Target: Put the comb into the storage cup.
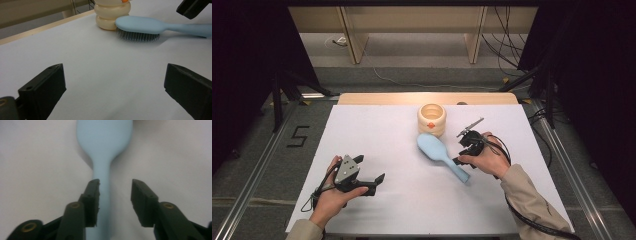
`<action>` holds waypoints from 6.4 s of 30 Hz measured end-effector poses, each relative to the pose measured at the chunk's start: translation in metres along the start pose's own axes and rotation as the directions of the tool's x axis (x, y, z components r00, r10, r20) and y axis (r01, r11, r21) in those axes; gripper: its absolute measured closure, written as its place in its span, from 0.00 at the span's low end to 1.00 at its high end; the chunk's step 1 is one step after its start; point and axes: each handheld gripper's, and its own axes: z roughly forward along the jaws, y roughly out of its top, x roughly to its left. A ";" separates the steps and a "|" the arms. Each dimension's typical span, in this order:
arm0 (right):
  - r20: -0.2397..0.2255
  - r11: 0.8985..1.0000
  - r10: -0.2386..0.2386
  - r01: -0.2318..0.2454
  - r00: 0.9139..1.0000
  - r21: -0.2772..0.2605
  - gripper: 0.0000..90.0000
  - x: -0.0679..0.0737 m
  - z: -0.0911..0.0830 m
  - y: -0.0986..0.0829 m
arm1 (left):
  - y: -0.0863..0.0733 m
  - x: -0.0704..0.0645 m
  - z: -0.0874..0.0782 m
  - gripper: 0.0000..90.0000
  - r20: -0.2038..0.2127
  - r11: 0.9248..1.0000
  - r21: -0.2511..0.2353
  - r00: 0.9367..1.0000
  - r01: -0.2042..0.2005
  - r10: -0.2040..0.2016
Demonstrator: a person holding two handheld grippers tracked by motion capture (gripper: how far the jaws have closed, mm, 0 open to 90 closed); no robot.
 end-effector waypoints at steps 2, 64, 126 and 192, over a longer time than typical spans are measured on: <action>-0.014 1.000 0.007 -0.007 1.000 -0.020 0.51 0.002 0.001 0.002 | 0.000 0.000 0.000 0.03 0.000 1.000 -0.001 1.000 0.000 0.000; 0.035 0.988 -0.033 0.027 0.999 0.153 0.42 0.018 0.059 0.033 | 0.000 0.001 0.000 0.04 -0.007 1.000 -0.002 1.000 0.003 -0.003; 0.056 0.981 -0.009 -0.002 0.998 0.194 0.78 0.018 0.053 0.033 | -0.001 0.000 0.000 0.04 -0.004 1.000 0.001 1.000 0.006 -0.006; -0.034 0.972 -0.098 0.088 0.995 -0.218 0.78 0.032 0.010 0.044 | -0.001 -0.001 0.001 0.05 0.005 1.000 0.003 1.000 0.009 -0.009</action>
